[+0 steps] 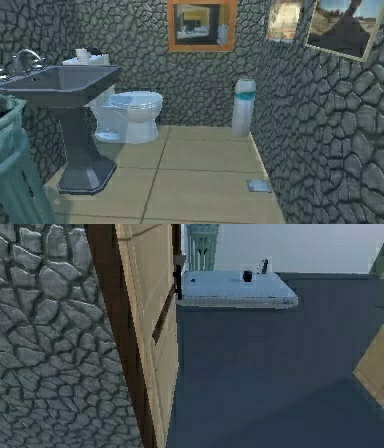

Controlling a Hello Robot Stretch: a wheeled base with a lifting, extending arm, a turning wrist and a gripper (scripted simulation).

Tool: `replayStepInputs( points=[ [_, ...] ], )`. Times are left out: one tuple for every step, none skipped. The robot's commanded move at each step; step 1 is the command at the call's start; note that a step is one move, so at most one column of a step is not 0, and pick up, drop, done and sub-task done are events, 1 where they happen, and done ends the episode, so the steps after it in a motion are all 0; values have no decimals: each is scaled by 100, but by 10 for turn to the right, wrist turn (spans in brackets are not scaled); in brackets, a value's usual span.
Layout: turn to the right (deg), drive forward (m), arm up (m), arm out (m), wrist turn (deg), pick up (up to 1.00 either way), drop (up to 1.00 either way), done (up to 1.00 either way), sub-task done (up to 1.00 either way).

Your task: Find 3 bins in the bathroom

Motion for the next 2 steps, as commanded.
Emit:
replayStepInputs(
  points=[
    [0,100,0,0,0,0,0,0,0],
    [150,0,0,0,0,0,0,0,0]
  ],
)
